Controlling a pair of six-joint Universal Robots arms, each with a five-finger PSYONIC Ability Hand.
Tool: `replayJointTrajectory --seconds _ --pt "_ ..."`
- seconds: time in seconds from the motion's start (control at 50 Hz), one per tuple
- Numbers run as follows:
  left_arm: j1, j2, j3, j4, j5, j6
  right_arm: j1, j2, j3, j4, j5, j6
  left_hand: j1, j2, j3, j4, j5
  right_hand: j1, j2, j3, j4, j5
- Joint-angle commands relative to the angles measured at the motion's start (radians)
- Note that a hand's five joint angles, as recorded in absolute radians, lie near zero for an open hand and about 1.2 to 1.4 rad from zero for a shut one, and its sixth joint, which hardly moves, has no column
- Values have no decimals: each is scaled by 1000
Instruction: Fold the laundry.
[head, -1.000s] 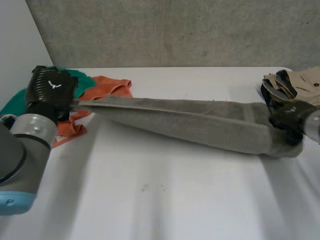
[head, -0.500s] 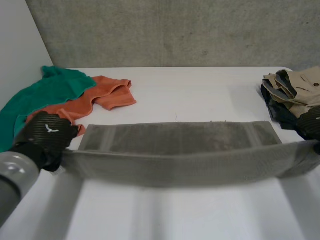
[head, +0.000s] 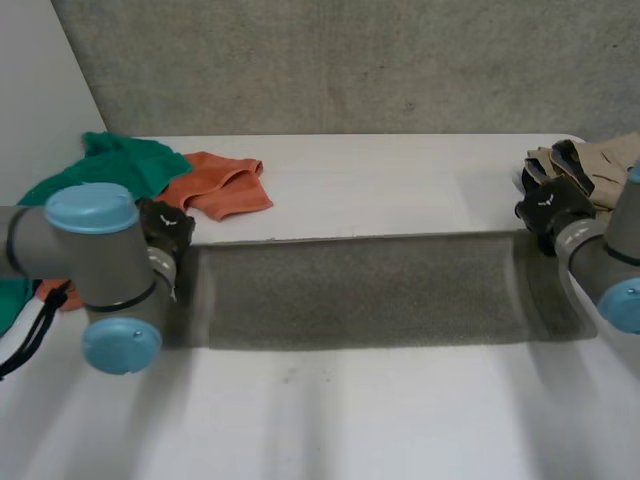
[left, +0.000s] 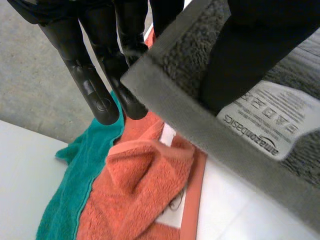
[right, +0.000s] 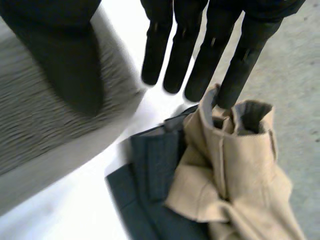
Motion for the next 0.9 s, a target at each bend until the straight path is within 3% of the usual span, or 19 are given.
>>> replayJointTrajectory --seconds 0.02,0.18,0.26,0.42,0.58,0.68,0.74,0.9 --pt "-45 -35 47 41 -4 1 40 10 -9 -104 93 45 -858 -857 -867 -867 -868 -642 -653 -670 -676 -658" --pt "-103 79 -34 53 -7 -1 41 -168 140 -81 81 160 -858 -857 -867 -867 -868 -642 -653 -670 -676 -658" --pt "-104 183 -123 57 1 -11 28 -270 246 -26 21 161 -858 -857 -867 -867 -868 -642 -653 -670 -676 -658" --pt "-111 355 -293 90 7 -18 -127 -399 430 190 -176 152 -858 -857 -867 -867 -868 -471 -481 -498 -504 -486" --pt "-112 376 -353 130 8 -19 -233 -393 550 97 -267 146 -858 -857 -867 -867 -868 -339 -349 -366 -372 -354" --pt "-111 364 -351 136 8 -22 -239 -272 544 -12 -263 144 -858 -857 -867 -867 -868 -154 -164 -181 -188 -169" --pt "-112 364 -353 136 8 -25 -244 -222 519 -29 -249 132 -858 -857 -867 -867 -868 576 566 549 543 561" --pt "-114 393 -358 133 7 -27 -340 -247 501 -87 -45 80 -858 -857 -867 -867 -868 579 569 552 546 564"
